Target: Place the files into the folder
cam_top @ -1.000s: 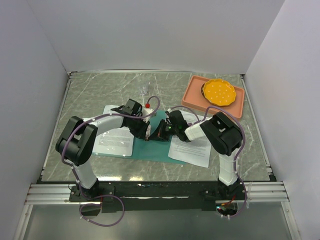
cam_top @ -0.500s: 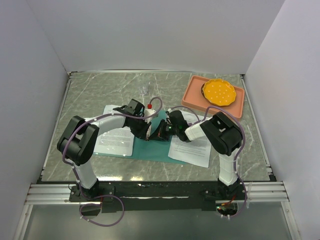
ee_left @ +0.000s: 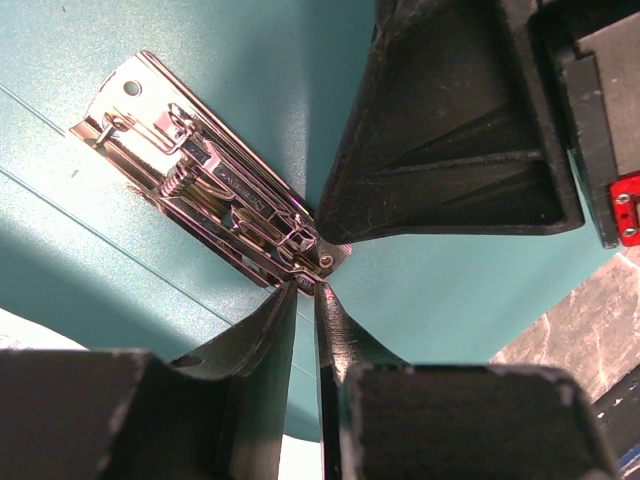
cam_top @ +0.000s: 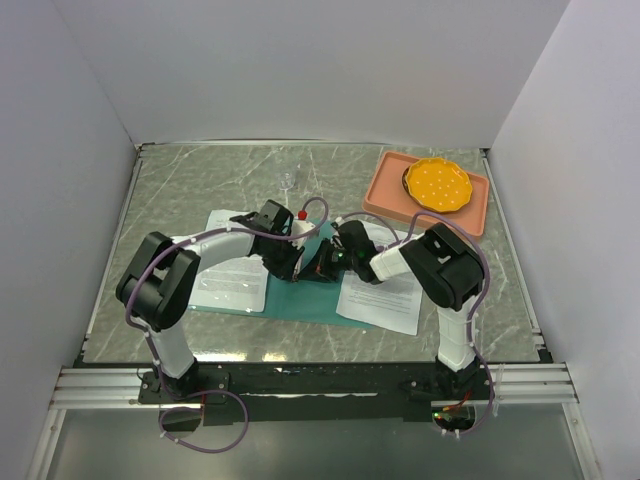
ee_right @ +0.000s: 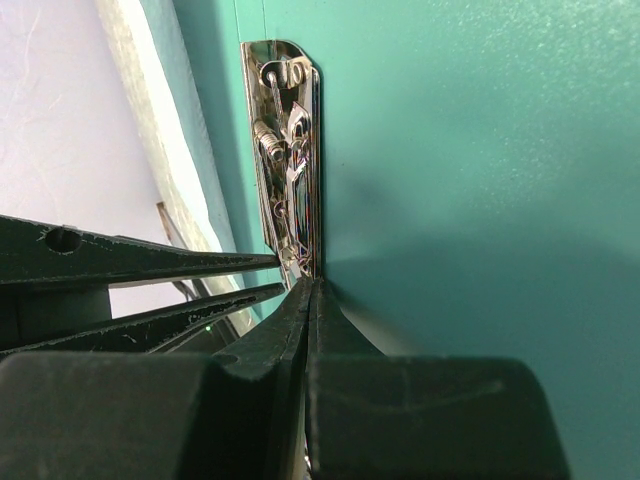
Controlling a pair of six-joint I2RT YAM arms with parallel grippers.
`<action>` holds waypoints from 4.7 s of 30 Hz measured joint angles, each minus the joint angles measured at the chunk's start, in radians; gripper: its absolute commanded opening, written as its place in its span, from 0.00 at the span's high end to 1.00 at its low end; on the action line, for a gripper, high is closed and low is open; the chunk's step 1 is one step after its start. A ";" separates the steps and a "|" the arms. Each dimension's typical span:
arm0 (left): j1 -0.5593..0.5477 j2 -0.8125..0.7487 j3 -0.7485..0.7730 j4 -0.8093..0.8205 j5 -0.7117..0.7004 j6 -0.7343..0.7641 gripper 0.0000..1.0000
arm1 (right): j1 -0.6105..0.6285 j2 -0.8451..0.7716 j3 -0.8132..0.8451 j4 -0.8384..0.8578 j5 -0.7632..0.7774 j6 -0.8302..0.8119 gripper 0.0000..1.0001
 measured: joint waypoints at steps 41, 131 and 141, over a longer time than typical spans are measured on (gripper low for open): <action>0.179 0.010 0.039 0.065 -0.225 -0.053 0.83 | 0.121 -0.098 -0.020 0.119 0.024 -0.279 1.00; 0.182 -0.558 -0.048 -0.262 -0.365 -0.015 0.63 | 0.441 -0.180 0.335 -1.332 0.918 -0.301 0.57; 0.182 -0.563 -0.081 -0.261 -0.365 -0.015 0.63 | 0.441 -0.180 0.335 -1.313 0.933 -0.282 0.77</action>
